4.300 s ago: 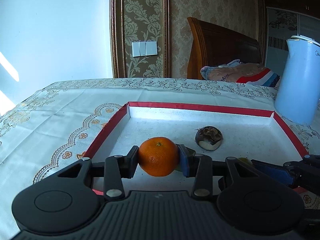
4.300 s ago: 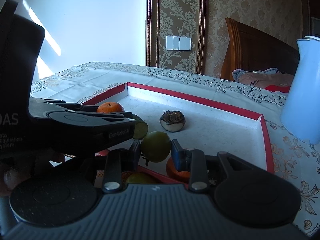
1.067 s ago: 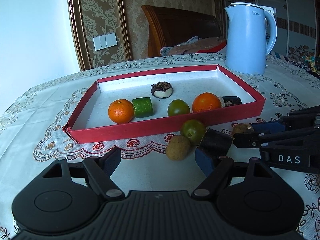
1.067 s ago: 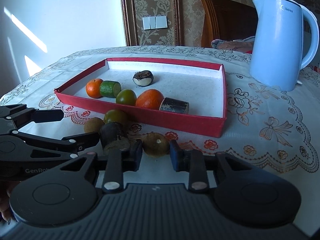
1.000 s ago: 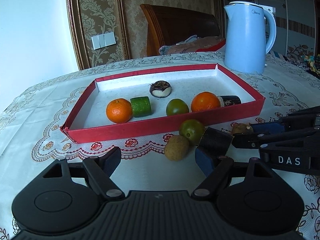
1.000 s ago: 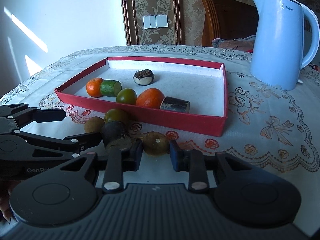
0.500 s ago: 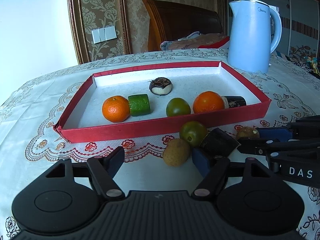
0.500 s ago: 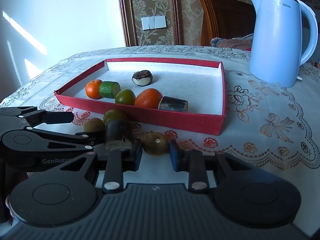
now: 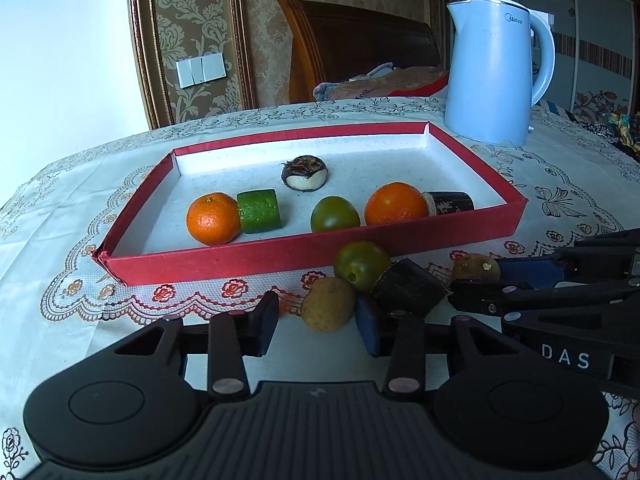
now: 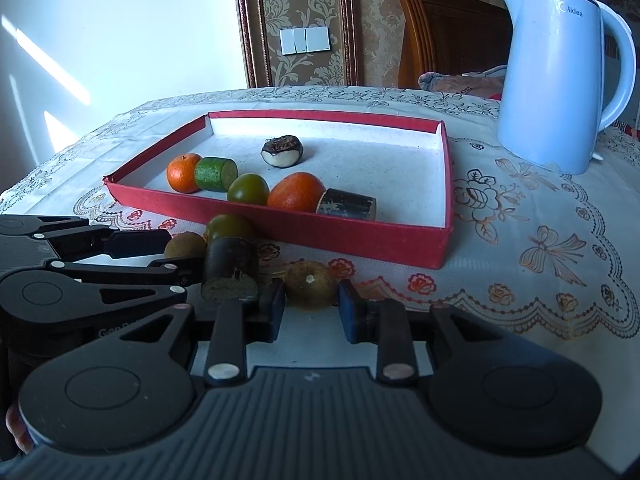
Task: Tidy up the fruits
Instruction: 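Move both grippers toward the kiwis and dark cylinder beside the box, then close left gripper on one kiwi while right gripper closes on the other kiwi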
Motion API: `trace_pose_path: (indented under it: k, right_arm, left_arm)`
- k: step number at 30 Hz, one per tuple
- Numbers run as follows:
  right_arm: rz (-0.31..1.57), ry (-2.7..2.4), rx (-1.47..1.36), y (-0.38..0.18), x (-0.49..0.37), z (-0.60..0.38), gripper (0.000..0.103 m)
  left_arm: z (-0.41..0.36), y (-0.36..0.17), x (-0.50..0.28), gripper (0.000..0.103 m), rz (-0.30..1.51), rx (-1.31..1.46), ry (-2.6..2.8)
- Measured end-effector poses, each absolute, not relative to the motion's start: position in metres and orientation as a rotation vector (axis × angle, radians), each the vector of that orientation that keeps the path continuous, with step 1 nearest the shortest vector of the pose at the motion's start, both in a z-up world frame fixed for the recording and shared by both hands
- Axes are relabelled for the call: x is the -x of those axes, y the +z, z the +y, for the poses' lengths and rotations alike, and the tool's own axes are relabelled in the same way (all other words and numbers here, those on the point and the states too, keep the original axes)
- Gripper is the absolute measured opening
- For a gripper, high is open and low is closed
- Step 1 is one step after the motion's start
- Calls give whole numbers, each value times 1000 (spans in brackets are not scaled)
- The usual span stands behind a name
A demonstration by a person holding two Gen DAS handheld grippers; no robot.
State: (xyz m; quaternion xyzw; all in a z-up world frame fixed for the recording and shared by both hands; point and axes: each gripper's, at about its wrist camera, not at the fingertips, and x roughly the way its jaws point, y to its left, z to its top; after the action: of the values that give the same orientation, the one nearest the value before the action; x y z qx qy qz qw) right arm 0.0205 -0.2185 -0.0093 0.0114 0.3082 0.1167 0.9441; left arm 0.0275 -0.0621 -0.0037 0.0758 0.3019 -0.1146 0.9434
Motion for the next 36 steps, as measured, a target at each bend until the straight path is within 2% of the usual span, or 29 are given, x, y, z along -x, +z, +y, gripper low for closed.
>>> trace_pose_path:
  k: [21, 24, 36]
  right_arm:
    - [630, 185, -27, -9, -21, -213, 28]
    - [626, 184, -30, -9, -20, -213, 28]
    - [623, 171, -11, -10, -19, -210, 28]
  left_arm:
    - [-70, -3, -23, 41, 640, -44, -100]
    - [-71, -3, -20, 35, 631, -51, -103]
    - [-67, -3, -20, 33, 623, -32, -99]
